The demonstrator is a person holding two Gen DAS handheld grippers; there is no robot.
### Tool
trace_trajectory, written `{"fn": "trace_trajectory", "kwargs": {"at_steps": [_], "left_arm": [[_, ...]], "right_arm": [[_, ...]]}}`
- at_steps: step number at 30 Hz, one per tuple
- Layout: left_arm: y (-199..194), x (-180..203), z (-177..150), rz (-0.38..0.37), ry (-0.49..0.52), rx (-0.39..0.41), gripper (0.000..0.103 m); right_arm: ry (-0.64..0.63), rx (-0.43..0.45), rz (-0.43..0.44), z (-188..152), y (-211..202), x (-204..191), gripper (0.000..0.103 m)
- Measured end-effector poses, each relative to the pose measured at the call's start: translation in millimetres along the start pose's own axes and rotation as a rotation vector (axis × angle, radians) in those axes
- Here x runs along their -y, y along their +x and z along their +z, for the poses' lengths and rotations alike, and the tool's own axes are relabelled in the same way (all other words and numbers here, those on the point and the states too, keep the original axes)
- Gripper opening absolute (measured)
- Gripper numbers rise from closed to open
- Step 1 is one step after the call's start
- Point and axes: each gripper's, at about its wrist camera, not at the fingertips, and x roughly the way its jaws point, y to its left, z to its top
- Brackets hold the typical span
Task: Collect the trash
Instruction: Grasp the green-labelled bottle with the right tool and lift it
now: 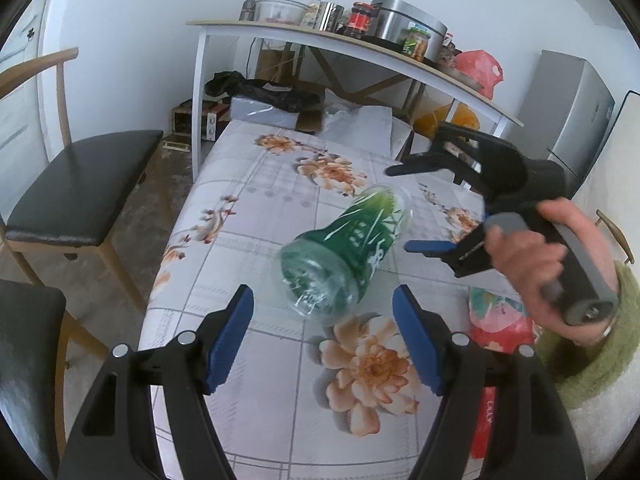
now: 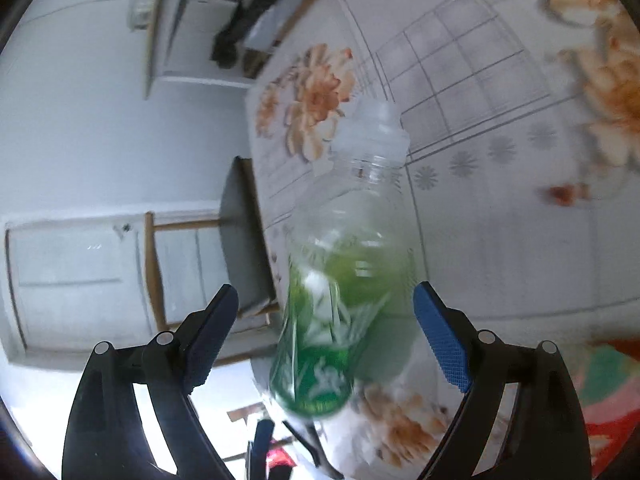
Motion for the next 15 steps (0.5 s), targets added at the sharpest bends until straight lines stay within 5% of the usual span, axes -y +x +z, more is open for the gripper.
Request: {"fn": "trace_trajectory", "kwargs": {"at_steps": [9,13,15], "left_arm": [[5.3,-7.0,-11.3,0.001,-0.024,-0.03,0.07],[1.3,-7.0,-16.1,0.011,-0.021,-0.031,0.07],[-2.5,-6.6,-19.0,0.016,-0.023,-0.028,0.07]], "right_arm": [[0.091,0.07,-0.022,-4.1,28.4,-6.1,0.085],[0.123,0.128,-0.049,-8.2,30.6,-4.6,0.06],[0.151,0.153,-0.024,-10.3,30.4,1.6,0.06]]}}
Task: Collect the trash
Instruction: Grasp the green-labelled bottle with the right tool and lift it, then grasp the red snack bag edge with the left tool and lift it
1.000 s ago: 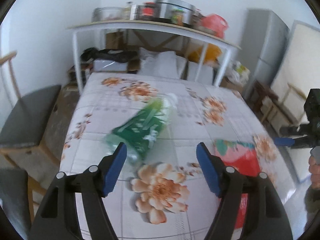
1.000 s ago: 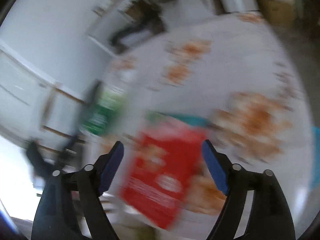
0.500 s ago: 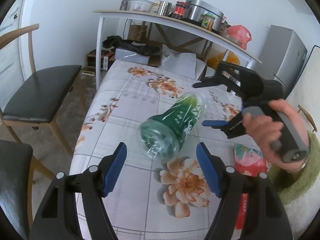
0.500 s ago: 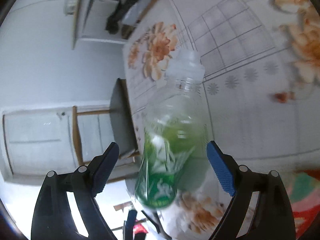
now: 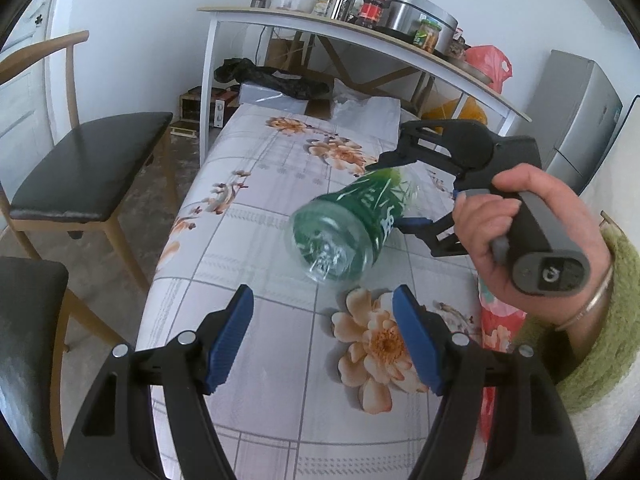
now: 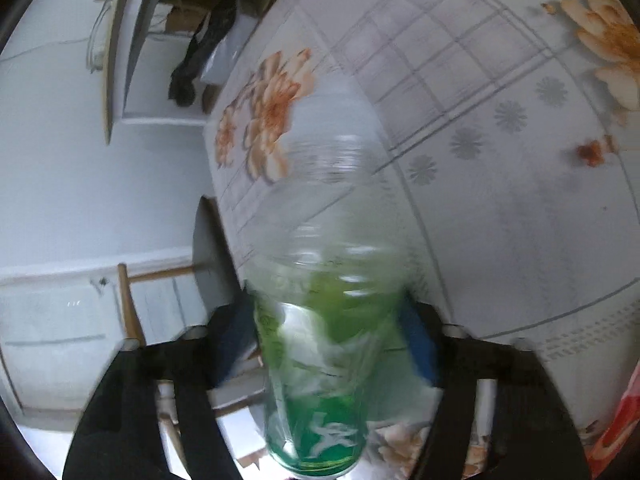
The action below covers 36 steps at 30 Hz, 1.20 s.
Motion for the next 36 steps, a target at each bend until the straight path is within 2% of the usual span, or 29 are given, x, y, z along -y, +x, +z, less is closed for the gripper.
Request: {"fn": "trace_trajectory", "kwargs": {"at_steps": [2,4,8,14,17,20,21,25,29,33,36], "left_arm": [[-5.6,0.7,-2.7,0.005,0.005,0.005,0.07],[-10.1,1.4,-5.0,0.011,0.013,0.007,0.07],[-15.9,-0.4,-9.6,0.016,0.014,0.004,0.07],[-14.5,9.3,-14.4,-0.021,0.021,-0.013,0.07],[-11.4,20.0,-16.5,-0.067,0.036,-0.035,0.07],[-4.8,36.4,-22.3,-0.134,0.057,-0.073,0.07],[-1.5,41.4,-24.0,-0.158,0.06,-0.089,0.07],[15.5,62.4,-30.3,-0.257,0.065,-0.172,0.07],[35.1,85.3,-35.6,-0.321,0.062,-0.281,0.07],[49.9,103.4,-41.2,-0.32,0.065,-0.362,0.07],[56.5,114.8,-45.0,-0.311,0.07,-0.393,0.068]], "right_arm": [[0.004,0.008,0.002,0.4,-8.7,6.6,0.059],[0.032,-0.036,0.053,1.4,-11.1,16.3,0.059],[0.032,-0.137,0.206,6.6,-35.1,33.4,0.059],[-0.019,-0.159,0.385,10.4,-125.1,75.6,0.059],[-0.094,-0.132,0.408,6.3,-188.8,105.6,0.059],[-0.17,-0.095,0.366,-2.9,-245.6,134.0,0.059],[-0.201,-0.071,0.33,-8.3,-268.0,146.5,0.059],[-0.255,-0.009,0.171,-28.4,-309.6,181.1,0.059],[-0.272,-0.03,0.038,-47.0,-294.0,203.8,0.059],[-0.351,-0.056,-0.075,-58.1,-261.6,201.7,0.059],[-0.387,-0.073,-0.109,-61.8,-245.2,195.0,0.059]]}}
